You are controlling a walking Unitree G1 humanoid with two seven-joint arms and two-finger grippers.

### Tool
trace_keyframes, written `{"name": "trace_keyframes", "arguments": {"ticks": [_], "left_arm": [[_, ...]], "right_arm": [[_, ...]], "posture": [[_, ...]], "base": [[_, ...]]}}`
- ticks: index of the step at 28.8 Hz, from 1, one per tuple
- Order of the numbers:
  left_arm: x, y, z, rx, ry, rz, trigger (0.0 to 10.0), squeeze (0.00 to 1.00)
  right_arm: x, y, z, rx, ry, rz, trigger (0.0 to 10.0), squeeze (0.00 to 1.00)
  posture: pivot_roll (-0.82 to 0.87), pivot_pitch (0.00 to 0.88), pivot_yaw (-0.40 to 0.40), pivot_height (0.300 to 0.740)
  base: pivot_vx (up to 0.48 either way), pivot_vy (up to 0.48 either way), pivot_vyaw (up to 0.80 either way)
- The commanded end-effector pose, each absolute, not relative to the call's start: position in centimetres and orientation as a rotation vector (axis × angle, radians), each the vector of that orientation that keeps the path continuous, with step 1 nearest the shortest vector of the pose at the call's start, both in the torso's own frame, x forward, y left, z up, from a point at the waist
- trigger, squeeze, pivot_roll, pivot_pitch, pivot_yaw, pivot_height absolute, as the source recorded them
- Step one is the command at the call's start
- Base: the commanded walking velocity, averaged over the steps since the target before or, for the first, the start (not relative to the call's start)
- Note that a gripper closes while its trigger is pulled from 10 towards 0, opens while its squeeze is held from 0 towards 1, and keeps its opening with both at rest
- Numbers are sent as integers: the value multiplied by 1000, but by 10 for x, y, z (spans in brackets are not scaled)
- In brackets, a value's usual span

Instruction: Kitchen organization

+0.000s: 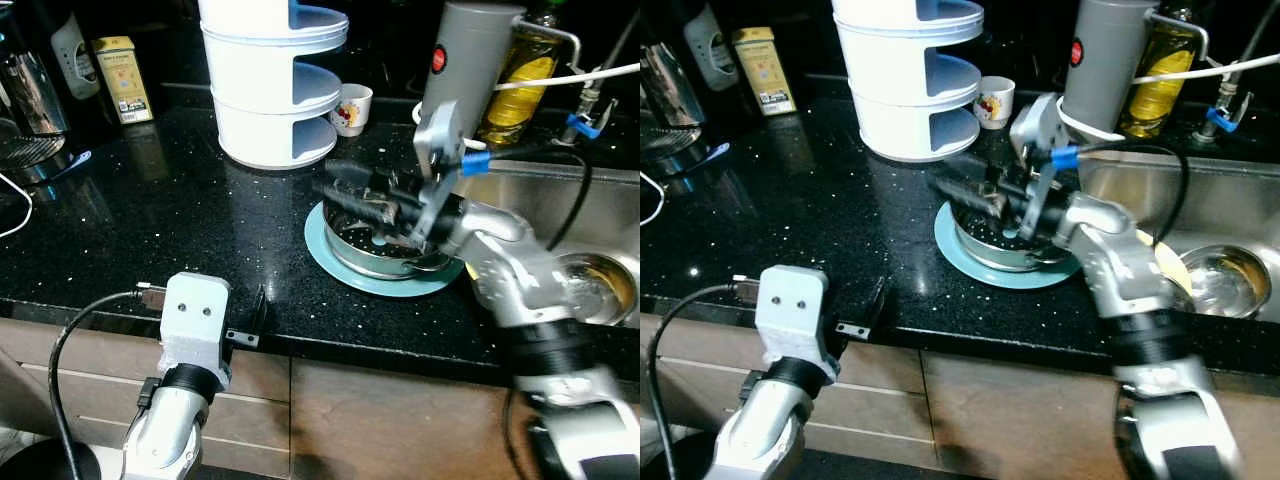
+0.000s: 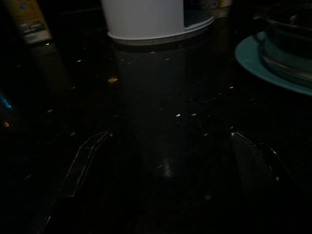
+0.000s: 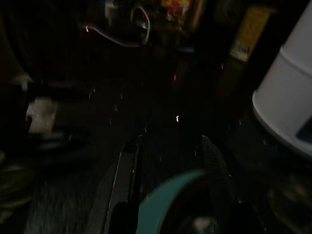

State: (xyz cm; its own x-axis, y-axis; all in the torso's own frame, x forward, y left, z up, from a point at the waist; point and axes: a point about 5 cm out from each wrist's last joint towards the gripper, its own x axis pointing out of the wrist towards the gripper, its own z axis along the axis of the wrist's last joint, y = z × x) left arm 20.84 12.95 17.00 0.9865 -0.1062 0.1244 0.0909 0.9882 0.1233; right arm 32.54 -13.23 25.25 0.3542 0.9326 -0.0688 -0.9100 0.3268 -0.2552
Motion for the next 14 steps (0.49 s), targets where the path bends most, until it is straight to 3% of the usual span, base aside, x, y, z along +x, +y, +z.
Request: {"name": "trace_keyframes", "arguments": {"ticks": [1, 2, 3, 9, 10, 14], "left_arm": [[209, 128, 166, 126, -125, -117, 10000, 0], [209, 128, 166, 126, -125, -117, 10000, 0], [209, 127, 167, 127, -128, -120, 10000, 0], [210, 127, 168, 130, -136, -125, 10000, 0], [210, 127, 168, 131, -137, -126, 10000, 0], [210, 126, 168, 131, -137, -127, 10000, 0]], "right_arm": [[317, -129, 249, -339, -39, 1278, 10000, 529], [317, -129, 249, -339, -39, 1278, 10000, 529], [313, -133, 248, -359, -13, 1295, 10000, 1000], [313, -147, 251, -494, 59, 1241, 10000, 1000], [312, -150, 251, -518, 85, 1237, 10000, 0], [306, -159, 250, -603, 186, 1222, 10000, 0]], "posture": [[113, 0, -45, 740], [113, 0, -45, 740], [113, 0, -42, 740], [111, 0, -42, 740], [111, 0, -42, 740], [111, 0, -42, 740]], "base": [[0, 0, 0], [0, 0, 0], [0, 0, 0], [0, 0, 0], [0, 0, 0], [0, 0, 0]]}}
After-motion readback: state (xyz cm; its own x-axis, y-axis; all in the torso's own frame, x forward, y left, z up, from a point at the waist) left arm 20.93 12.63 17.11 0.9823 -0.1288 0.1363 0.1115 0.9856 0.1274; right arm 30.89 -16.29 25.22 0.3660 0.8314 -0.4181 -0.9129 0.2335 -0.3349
